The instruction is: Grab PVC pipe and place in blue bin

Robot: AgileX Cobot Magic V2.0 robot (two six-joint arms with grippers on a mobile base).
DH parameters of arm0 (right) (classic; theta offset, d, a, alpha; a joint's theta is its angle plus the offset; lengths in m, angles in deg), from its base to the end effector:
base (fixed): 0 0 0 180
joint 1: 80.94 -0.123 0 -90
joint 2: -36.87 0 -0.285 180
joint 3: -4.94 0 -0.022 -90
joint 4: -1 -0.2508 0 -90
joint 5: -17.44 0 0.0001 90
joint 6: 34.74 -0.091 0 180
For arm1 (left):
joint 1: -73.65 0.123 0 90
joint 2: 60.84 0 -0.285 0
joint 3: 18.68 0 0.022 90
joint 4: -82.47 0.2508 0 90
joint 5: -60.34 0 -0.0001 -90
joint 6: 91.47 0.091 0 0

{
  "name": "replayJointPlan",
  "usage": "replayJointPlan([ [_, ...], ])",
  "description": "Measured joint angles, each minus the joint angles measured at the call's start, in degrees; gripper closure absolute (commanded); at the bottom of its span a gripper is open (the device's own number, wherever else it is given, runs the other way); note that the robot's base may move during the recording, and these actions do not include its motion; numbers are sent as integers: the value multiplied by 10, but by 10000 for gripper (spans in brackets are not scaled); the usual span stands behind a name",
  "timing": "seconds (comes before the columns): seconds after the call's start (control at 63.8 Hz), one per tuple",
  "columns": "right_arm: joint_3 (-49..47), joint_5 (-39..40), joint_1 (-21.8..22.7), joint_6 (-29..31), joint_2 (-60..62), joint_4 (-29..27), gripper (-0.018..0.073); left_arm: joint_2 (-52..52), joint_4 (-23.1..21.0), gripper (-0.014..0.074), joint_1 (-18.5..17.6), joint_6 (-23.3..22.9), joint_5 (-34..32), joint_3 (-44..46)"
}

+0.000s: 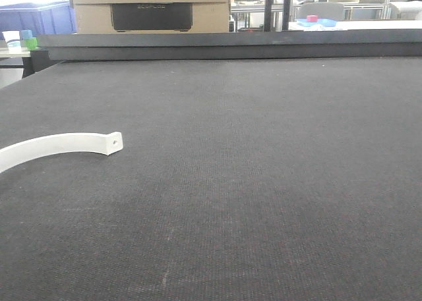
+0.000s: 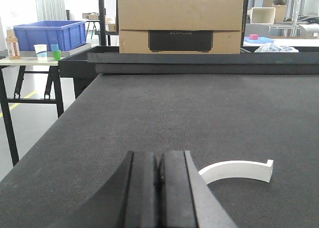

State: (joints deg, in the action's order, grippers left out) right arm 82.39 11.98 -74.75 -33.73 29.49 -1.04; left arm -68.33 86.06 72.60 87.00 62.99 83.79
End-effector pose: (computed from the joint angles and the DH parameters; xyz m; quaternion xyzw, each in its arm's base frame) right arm 0.0559 -0.0057 0.2036 0.0434 0.7075 -0.0306 0.7047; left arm 0.0563 -0.0008 0.2074 0.0177 0.6923 0.0073 0.7213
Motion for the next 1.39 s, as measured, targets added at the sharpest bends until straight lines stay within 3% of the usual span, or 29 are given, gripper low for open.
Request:
replayJointPlan([
  [0.767,0,0,0,0,0,0,727,0,0,707,0,0,0,0],
  [0.94,0,0,0,0,0,0,727,0,0,707,0,0,-27,0],
  [1.112,0,10,0,0,0,0,727,0,-26,707,0,0,-37,1],
  [1.253,0,112,0,0,0,-1,727,0,-36,707,0,0,-12,59],
  [1.394,-11,272,0,0,0,-62,727,-1,-36,707,0,0,65,179],
])
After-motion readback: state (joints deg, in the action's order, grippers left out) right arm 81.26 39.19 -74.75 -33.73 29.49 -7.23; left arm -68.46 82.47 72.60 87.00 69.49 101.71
